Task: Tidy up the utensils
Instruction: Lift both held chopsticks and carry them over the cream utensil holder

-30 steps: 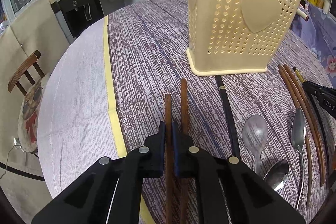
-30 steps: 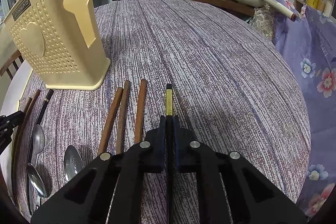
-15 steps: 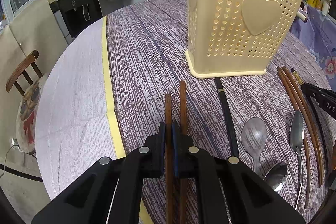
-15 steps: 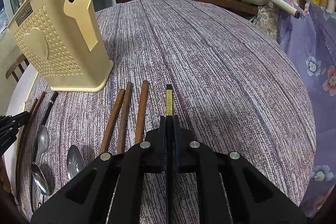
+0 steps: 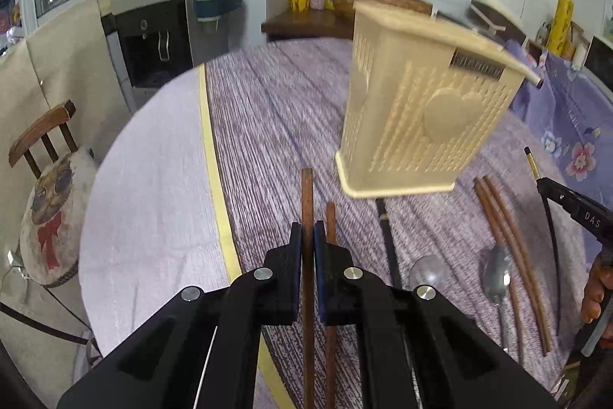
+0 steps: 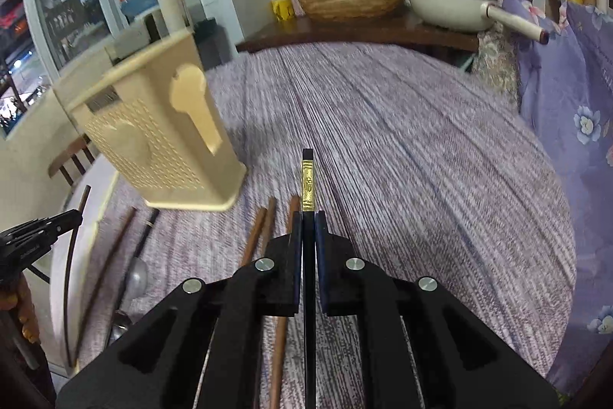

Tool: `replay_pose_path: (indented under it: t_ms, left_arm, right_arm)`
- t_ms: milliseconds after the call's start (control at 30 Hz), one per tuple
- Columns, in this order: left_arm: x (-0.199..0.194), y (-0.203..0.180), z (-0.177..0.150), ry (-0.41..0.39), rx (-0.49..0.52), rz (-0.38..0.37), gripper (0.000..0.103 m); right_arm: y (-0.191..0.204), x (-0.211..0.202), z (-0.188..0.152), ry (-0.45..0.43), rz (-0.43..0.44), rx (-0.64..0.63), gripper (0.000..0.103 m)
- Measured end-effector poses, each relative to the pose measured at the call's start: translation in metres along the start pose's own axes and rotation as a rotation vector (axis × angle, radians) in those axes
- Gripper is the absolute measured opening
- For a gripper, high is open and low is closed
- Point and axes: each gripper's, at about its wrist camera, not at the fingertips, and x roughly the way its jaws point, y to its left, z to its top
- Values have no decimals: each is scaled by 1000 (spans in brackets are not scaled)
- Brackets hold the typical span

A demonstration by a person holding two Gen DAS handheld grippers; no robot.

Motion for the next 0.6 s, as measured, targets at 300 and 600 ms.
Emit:
replay_pose_path:
  t_ms: [300,600]
  left_arm:
    - [-60,-1,20,-154,-10,-29,7]
    - [-100,2,25,-253,-12,-42,7]
  right_arm:
    - [11,-62,24,-153,75,-40,8]
    - [18,-99,29,-221,99,-87,8]
